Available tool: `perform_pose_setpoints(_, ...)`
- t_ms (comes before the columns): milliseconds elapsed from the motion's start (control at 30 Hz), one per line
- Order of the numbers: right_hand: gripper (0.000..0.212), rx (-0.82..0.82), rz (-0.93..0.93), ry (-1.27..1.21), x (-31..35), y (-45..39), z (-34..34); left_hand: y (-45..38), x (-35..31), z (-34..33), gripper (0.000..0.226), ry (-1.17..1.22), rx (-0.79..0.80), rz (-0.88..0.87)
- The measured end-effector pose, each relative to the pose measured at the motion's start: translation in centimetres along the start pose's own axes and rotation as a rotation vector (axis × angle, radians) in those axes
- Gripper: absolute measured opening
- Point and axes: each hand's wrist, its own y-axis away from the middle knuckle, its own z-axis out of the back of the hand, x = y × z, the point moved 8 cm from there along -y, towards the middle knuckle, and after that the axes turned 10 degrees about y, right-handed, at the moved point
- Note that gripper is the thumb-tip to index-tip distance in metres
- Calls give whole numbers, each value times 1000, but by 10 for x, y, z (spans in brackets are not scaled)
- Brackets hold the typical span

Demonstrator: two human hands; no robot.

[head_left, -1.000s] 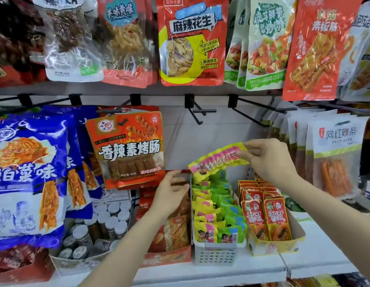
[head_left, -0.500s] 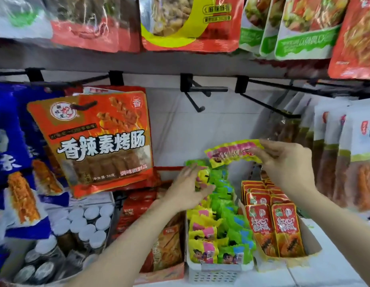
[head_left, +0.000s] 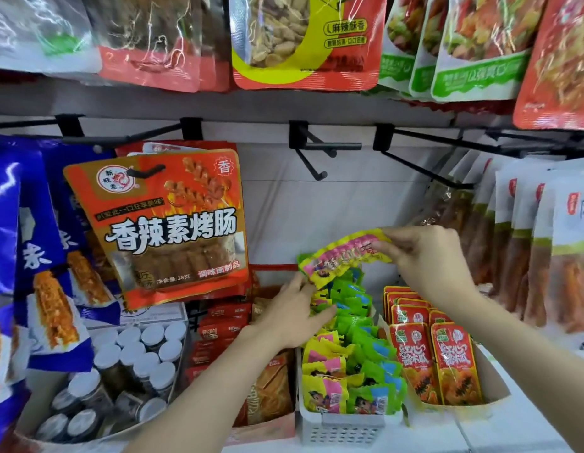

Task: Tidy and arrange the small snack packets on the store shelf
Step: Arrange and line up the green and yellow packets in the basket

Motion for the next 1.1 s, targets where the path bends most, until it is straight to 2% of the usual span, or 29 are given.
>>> perform_pose_setpoints(200, 16, 270, 83, 133, 22, -19, -47, 7, 3, 0, 69, 24, 31, -6)
perform_pose_setpoints(300, 16, 495, 76, 206, 28, -27, -89, 8, 4, 1, 71, 21, 24, -8)
perform_pose_setpoints(367, 13, 589, 67, 223, 33, -29, -116, 8, 5, 0, 71, 26, 17, -6)
perform_pose_setpoints(567, 31, 690, -25, 282, 32, -13, -170, 9, 5, -3, 58, 94, -41, -41)
perform_pose_setpoints(633, 34, 716, -61, 273, 24, -12, -170, 10, 8, -3, 62, 110, -31, -39)
perform_pose_setpoints(733, 30, 686, -82, 247, 16, -16, -161, 12, 10, -2, 67, 100, -40, -63)
perform_pose_setpoints(867, 17, 615, -8, 376, 22, -10, -162, 10, 13, -5, 69, 75, -27, -79)
perform_pose_setpoints(1000, 19, 659, 8, 421, 26, -8, -168, 4, 17, -3, 64, 77, 21, -67)
perform_pose_setpoints(1100, 18, 640, 63, 424, 27, -12, -162, 4, 17, -3, 77, 116, 13, -77)
